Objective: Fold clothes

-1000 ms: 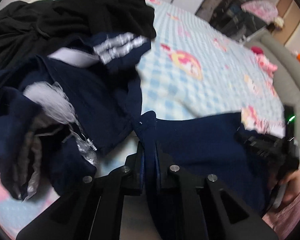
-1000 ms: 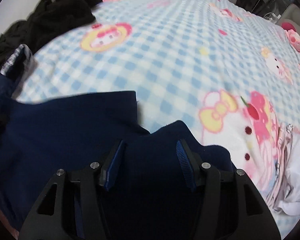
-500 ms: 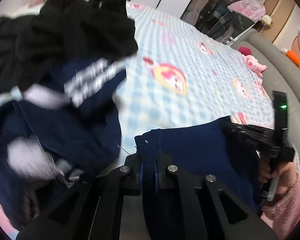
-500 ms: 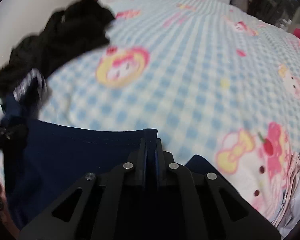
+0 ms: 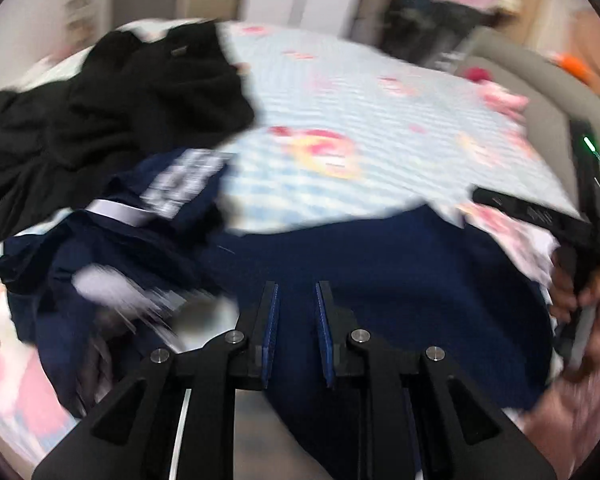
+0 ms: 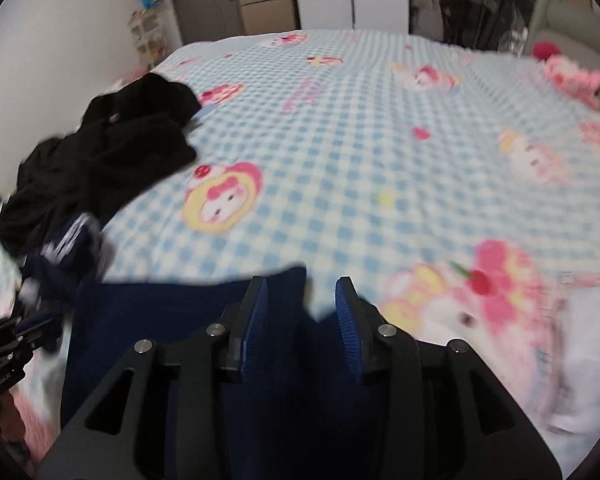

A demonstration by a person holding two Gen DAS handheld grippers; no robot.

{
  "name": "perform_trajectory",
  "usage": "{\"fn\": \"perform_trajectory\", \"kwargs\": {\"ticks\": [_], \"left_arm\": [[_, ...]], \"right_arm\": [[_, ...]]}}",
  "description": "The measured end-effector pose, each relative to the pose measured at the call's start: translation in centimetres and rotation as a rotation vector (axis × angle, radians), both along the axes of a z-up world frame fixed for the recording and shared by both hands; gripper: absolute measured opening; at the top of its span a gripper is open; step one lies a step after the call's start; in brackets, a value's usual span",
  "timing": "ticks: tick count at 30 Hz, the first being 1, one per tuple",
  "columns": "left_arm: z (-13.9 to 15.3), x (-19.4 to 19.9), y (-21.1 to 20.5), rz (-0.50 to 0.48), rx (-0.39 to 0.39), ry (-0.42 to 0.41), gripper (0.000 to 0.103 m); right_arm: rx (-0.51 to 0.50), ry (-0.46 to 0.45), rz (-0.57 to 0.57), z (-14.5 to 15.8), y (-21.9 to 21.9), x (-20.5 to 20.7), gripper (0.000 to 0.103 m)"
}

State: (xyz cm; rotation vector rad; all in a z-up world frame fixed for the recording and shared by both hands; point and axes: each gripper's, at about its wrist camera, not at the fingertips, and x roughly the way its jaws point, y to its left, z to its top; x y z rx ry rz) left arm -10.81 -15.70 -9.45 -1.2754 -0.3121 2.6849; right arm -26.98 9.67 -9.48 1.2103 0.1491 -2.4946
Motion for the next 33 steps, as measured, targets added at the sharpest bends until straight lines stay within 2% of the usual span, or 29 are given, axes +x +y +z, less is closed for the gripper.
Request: {"fn": "perform_trajectory", "kwargs": {"ticks": [2,4,8,10,12,14,17,21,22,23,26,28,30,33], "left_arm": [[-0.5,1.2,1.8,-0.063,0.056,-0.020,0.020],[-2.0,1.7,3.3,-0.084,0.073,-0.059,0.020],[-5.7,2.4,4.3,-0.051,0.078,-0.160,0.019],[-6.4,3.0,4.6,-0.035,0.044,-0.178,0.019],[-5.4,2.8,5.4,-0.061,0.034,-0.171,0.019],[-4.4,2.6,6.2,-0.089,0.025,-0.162,0.019],[-2.8,2.2,7.4,-0.130,0.012,-0.149,0.019],[-0.7,1.7,9.0,-0.186,-0.005,-0.132,0.019],[-0.1,0.3,10.3,-0.203,-0.004,-0.118,0.019],[0.2,-1.0,11.8,-0.229,-0.011,-0.103,0.019],[0.7,-5.3,15.5,-0.253,-0.069,-0.088,0.022],[0.7,-8.5,17.1,-0.241,-0.092,-0.094,0.029],[0.3,-10.5,17.4,-0.217,-0.120,-0.091,0.032],[-0.5,-13.0,19.1,-0.218,-0.142,-0.083,0.033]], "right_arm": [[0.018,0.004,0.054,1.5,0.6,3.8,0.036],[0.000,-0.027,0.082,1.4,2.0,7.6,0.036],[-0.006,-0.145,0.089,-3.4,3.0,13.1,0.036],[0.024,-0.170,0.066,-5.9,3.4,14.2,0.036],[0.038,-0.168,0.047,-7.8,4.2,15.2,0.035],[0.018,-0.157,0.027,-7.5,4.5,15.4,0.035],[-0.069,-0.084,0.011,-4.3,6.0,16.4,0.035],[-0.015,0.040,-0.132,-1.1,10.8,15.8,0.039],[-0.001,0.071,-0.169,-0.4,12.0,15.7,0.039],[0.032,0.058,-0.226,-0.5,13.6,14.9,0.040],[0.035,-0.030,-0.328,-1.7,18.2,12.6,0.040],[0.000,-0.067,-0.349,-2.5,20.1,11.9,0.042],[-0.031,-0.096,-0.367,-3.4,21.6,11.2,0.053],[-0.030,-0.131,-0.385,-5.0,21.3,9.7,0.055]]}}
